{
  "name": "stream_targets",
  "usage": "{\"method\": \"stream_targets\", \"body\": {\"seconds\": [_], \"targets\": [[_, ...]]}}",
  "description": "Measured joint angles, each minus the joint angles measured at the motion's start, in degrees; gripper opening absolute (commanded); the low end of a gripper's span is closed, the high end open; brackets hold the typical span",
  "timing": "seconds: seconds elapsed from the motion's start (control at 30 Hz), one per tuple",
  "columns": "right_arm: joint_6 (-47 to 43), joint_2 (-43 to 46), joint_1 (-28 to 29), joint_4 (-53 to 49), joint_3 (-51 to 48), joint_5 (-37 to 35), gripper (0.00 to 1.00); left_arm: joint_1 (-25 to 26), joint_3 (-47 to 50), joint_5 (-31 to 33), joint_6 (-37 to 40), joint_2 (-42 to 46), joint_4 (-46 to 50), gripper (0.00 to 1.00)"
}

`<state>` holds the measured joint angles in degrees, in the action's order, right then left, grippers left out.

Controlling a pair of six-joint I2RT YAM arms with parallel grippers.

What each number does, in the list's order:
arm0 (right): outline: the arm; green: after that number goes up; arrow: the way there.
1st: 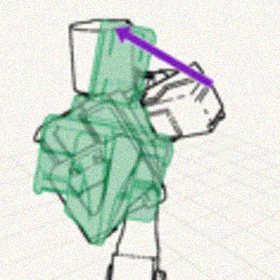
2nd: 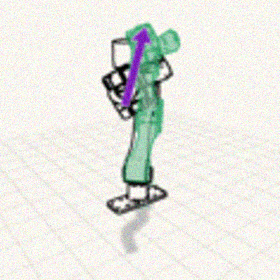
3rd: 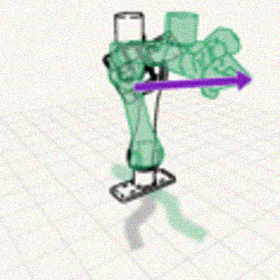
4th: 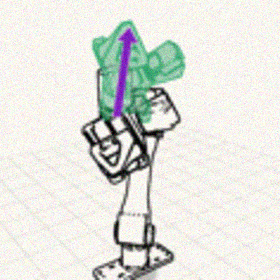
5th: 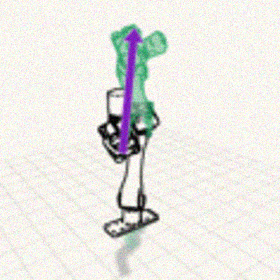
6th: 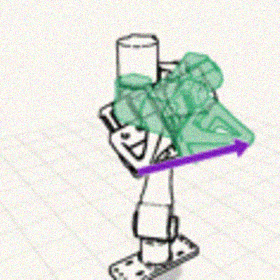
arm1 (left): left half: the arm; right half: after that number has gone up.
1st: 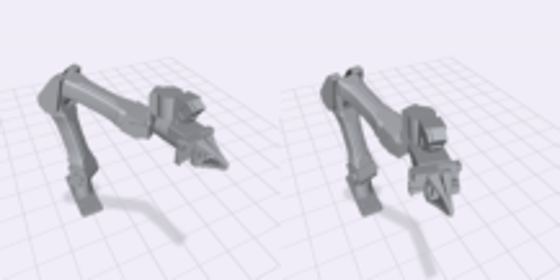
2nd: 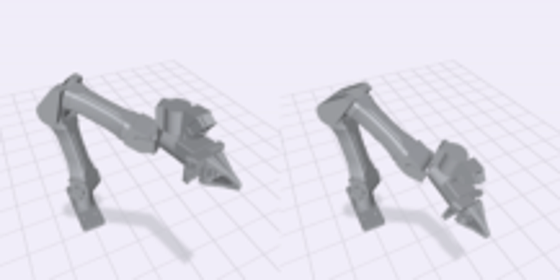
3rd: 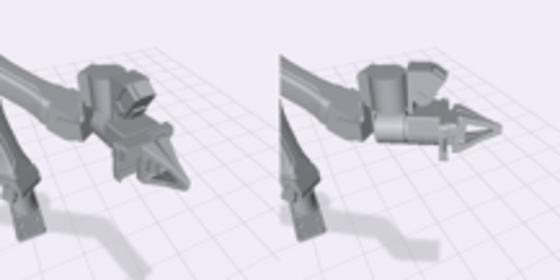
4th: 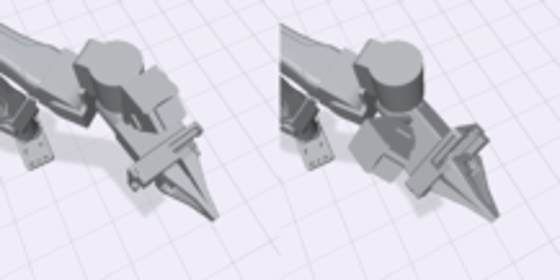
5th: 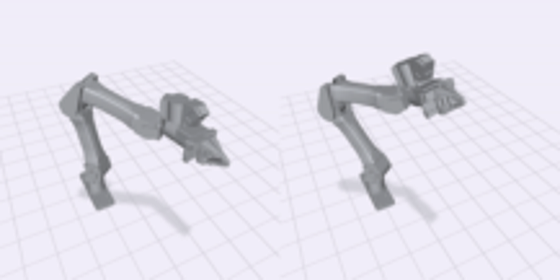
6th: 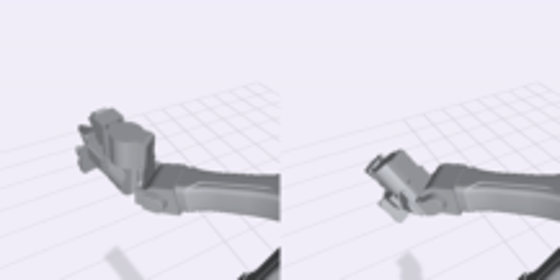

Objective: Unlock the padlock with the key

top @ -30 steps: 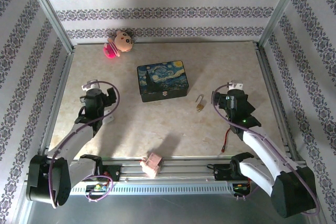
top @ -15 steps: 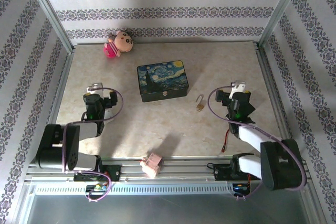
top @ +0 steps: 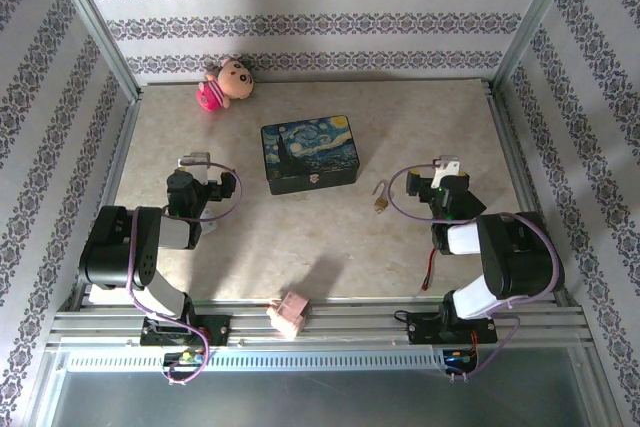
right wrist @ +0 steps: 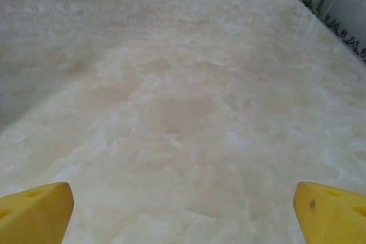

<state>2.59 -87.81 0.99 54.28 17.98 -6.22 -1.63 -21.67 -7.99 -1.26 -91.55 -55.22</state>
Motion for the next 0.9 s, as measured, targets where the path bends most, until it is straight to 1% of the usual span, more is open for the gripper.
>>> {"method": "stream_targets", "body": {"seconds": [0.1, 0.9], "targets": [[0.44, 0.00, -0.90, 0.39, 0.28, 0.59, 0.98, 0.00, 0.00, 0.00, 0.02, 0.00, 0.00, 0.99], [0.61, 0.00, -0.87, 0.46, 0.28, 1.40, 0.98, 0.00, 0.00, -1.03, 0.85, 0.00, 0.00, 0.99]]}}
